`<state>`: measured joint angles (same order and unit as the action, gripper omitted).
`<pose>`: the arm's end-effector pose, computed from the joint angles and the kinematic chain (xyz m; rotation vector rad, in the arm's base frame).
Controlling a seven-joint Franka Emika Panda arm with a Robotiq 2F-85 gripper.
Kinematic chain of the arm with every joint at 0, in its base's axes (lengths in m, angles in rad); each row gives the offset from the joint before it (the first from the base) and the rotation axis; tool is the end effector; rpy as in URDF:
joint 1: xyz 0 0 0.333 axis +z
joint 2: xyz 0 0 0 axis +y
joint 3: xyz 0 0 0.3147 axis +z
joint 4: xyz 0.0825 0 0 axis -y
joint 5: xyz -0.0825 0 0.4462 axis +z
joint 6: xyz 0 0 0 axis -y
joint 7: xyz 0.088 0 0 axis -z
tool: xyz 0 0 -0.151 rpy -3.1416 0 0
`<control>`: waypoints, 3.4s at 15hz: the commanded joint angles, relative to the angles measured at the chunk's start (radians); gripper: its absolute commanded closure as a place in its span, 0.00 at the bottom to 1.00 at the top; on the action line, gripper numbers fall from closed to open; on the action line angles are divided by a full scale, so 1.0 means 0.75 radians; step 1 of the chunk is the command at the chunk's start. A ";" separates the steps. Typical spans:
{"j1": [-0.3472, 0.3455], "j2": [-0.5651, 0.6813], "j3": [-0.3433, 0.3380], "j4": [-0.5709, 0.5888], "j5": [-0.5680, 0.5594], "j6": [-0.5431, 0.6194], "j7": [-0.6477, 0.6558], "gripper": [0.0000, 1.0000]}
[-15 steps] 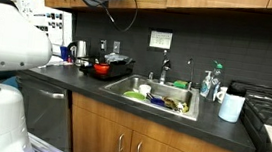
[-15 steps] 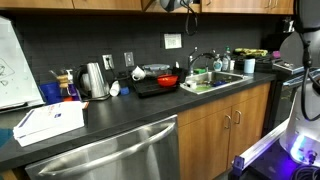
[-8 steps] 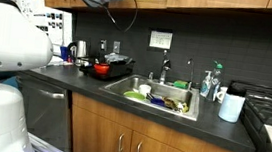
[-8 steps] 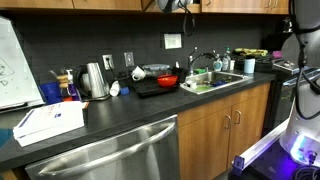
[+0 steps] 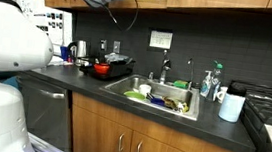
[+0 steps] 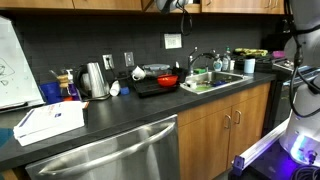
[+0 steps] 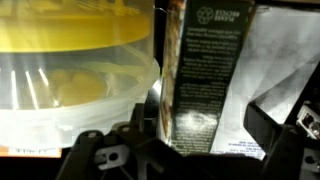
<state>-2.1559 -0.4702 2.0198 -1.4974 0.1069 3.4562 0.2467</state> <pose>0.7467 0.0918 0.7211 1.9688 0.0217 2.3263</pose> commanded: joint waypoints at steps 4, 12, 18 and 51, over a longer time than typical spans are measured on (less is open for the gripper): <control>-0.107 -0.057 0.033 0.080 0.010 0.009 0.023 0.00; -0.113 -0.057 -0.005 0.060 0.031 0.011 0.020 0.00; -0.100 -0.049 -0.030 0.036 0.042 0.014 0.021 0.00; 0.233 0.190 -0.251 -0.111 -0.054 0.002 -0.023 0.00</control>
<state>-2.0084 -0.3703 1.8264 -1.5642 0.0895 3.4575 0.2416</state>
